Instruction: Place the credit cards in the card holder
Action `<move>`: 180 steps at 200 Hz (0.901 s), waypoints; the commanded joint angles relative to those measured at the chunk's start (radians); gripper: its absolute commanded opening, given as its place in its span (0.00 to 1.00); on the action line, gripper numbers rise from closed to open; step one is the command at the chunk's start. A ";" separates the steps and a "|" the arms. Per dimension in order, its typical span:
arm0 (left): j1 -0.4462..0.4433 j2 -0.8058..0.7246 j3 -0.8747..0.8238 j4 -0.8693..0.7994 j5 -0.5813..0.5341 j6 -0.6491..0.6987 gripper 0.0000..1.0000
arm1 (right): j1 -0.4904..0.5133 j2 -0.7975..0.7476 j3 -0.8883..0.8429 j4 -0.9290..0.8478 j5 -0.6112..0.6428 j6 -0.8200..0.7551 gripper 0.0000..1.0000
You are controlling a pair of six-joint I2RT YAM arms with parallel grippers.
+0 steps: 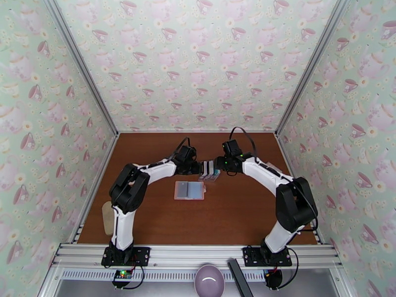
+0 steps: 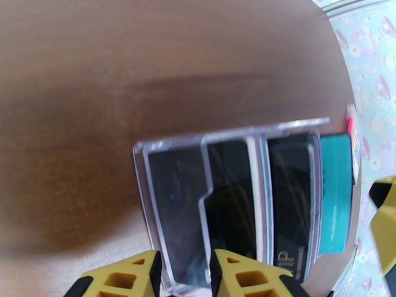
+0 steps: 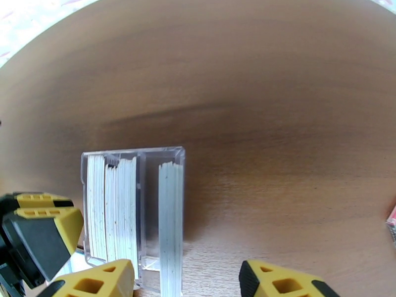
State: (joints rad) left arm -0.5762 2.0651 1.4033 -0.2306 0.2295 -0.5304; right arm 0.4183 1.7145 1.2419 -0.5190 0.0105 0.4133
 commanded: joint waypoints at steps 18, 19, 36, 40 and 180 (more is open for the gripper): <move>0.006 0.035 0.015 0.017 0.048 -0.007 0.33 | -0.004 0.026 -0.019 0.030 -0.040 -0.015 0.61; 0.006 0.034 0.015 0.019 0.048 -0.007 0.33 | -0.004 0.026 -0.019 0.030 -0.040 -0.015 0.61; 0.007 0.039 0.014 0.028 0.050 -0.012 0.33 | -0.004 0.036 -0.015 0.030 -0.044 -0.016 0.61; 0.007 0.042 0.018 0.026 0.053 -0.012 0.33 | -0.004 0.038 -0.013 0.031 -0.043 -0.017 0.61; 0.015 0.087 0.010 0.008 0.038 -0.025 0.33 | -0.006 0.112 0.015 0.000 0.014 -0.024 0.55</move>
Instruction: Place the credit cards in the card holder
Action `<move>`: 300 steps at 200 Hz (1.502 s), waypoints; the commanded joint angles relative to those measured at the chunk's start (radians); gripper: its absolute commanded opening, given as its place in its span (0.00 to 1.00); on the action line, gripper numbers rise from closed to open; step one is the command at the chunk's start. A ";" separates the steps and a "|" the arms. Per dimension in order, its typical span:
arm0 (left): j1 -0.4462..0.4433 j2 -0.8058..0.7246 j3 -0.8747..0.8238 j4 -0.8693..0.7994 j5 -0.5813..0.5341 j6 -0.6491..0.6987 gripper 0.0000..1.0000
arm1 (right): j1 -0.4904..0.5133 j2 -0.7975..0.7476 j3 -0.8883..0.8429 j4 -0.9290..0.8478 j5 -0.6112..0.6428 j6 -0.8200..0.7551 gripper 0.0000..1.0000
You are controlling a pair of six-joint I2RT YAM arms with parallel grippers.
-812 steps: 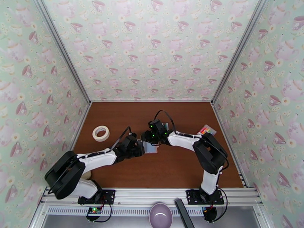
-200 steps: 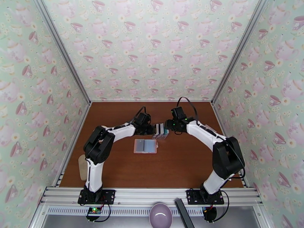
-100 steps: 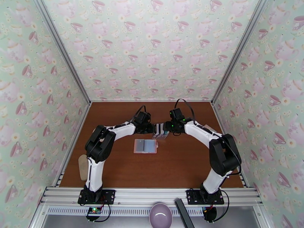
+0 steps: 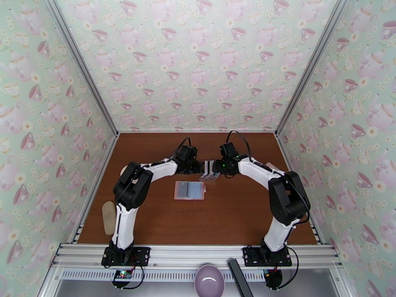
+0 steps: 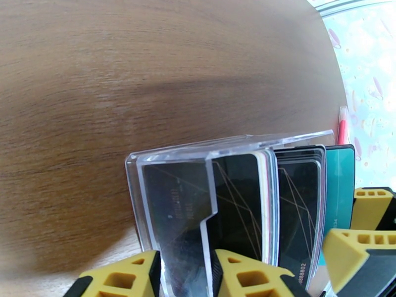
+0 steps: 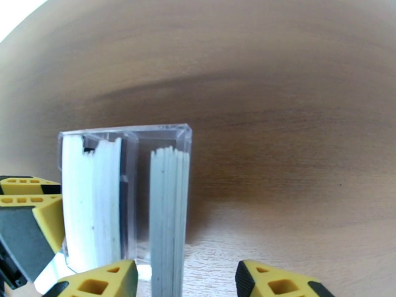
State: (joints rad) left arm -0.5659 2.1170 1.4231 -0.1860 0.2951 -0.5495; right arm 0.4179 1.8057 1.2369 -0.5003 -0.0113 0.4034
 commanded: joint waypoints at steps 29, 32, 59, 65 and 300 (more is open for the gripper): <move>0.005 0.011 -0.021 -0.037 -0.036 -0.006 0.33 | -0.005 0.015 0.023 -0.035 0.082 -0.022 0.53; 0.004 0.009 -0.022 -0.037 -0.036 -0.005 0.33 | -0.005 0.016 0.024 -0.038 0.085 -0.023 0.53; 0.004 0.004 -0.026 -0.042 -0.036 -0.003 0.33 | -0.005 0.008 0.034 -0.056 0.119 -0.031 0.52; 0.005 0.004 -0.027 -0.042 -0.037 -0.004 0.33 | -0.005 0.005 0.038 -0.061 0.126 -0.033 0.52; 0.017 0.015 -0.031 -0.033 -0.029 -0.010 0.34 | -0.001 -0.040 0.113 -0.116 0.091 -0.056 0.20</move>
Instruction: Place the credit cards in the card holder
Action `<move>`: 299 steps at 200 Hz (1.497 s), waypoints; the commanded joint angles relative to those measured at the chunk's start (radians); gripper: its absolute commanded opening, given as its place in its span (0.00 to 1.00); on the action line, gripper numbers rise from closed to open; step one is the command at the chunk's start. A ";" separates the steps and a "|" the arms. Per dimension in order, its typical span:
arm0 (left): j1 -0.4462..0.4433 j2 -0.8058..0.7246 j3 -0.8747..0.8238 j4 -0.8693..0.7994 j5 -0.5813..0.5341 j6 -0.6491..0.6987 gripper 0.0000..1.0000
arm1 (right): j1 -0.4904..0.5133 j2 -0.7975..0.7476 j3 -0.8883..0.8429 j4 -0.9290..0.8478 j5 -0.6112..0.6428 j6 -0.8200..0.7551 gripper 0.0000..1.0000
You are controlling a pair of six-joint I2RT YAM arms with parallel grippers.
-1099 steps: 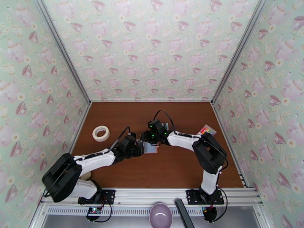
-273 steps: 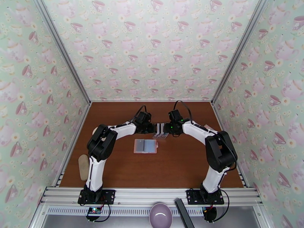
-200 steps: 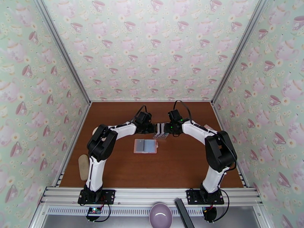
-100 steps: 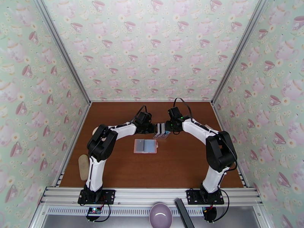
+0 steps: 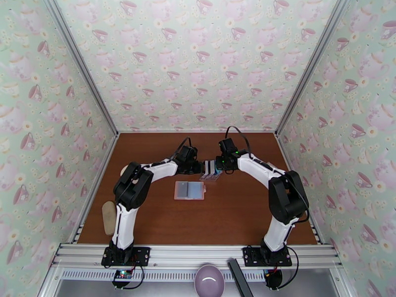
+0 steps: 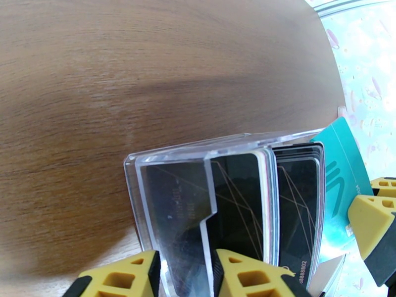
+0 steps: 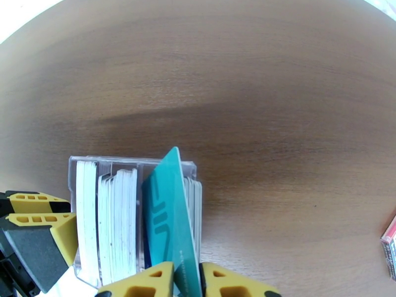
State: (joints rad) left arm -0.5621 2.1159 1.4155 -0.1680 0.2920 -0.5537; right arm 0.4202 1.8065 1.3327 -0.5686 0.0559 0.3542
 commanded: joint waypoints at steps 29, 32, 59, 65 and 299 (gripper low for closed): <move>0.012 0.016 -0.020 -0.052 -0.025 -0.008 0.35 | 0.001 -0.052 0.022 -0.055 0.028 -0.007 0.16; 0.013 0.016 -0.020 -0.051 -0.025 -0.008 0.35 | 0.002 -0.052 0.022 -0.057 0.030 -0.007 0.15; 0.013 0.017 -0.020 -0.054 -0.025 -0.008 0.35 | 0.005 -0.053 0.027 -0.061 0.027 -0.008 0.09; 0.013 0.016 -0.020 -0.055 -0.025 -0.008 0.35 | 0.006 -0.055 0.026 -0.061 0.024 -0.008 0.07; 0.042 -0.474 -0.288 -0.147 -0.082 0.020 0.44 | 0.186 -0.443 -0.370 0.318 -0.259 0.395 0.03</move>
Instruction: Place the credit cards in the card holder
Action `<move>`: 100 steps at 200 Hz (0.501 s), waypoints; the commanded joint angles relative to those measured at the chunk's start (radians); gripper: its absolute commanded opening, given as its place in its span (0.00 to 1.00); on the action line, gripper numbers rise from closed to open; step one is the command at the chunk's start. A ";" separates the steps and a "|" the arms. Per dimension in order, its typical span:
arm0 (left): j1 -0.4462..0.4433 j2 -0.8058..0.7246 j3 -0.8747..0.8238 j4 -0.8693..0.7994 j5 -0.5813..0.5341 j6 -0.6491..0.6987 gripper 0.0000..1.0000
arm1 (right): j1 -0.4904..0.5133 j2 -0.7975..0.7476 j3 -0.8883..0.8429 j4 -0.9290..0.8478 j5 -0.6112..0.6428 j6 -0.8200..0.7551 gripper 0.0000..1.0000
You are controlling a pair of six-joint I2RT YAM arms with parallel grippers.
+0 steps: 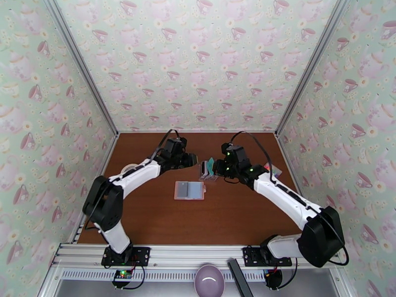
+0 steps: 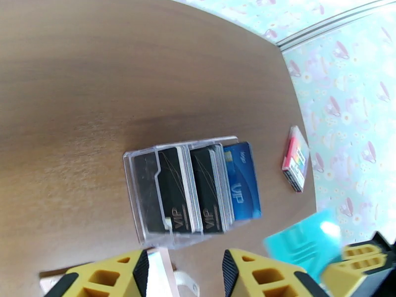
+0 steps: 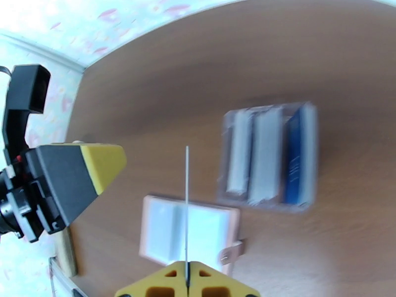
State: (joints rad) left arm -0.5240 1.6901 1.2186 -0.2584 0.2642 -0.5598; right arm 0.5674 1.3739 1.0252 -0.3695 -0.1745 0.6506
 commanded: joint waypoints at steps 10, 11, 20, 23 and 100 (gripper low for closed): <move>0.004 -0.080 -0.139 -0.056 -0.075 0.034 0.43 | 0.062 -0.007 -0.093 0.168 -0.024 0.128 0.02; 0.004 -0.082 -0.146 -0.055 -0.077 0.035 0.43 | 0.065 -0.007 -0.095 0.174 -0.024 0.131 0.02; 0.004 -0.106 -0.188 -0.057 -0.095 0.045 0.42 | 0.088 0.000 -0.118 0.219 -0.020 0.146 0.02; 0.004 -0.114 -0.201 -0.058 -0.104 0.049 0.42 | 0.092 0.004 -0.125 0.232 -0.018 0.152 0.02; 0.018 -0.188 -0.384 -0.053 -0.174 0.076 0.43 | 0.157 0.133 -0.275 0.596 -0.024 0.314 0.01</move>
State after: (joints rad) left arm -0.5156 1.5326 0.8581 -0.3206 0.1349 -0.5053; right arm 0.7101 1.4654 0.7830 0.0593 -0.1917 0.8841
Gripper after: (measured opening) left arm 0.418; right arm 0.051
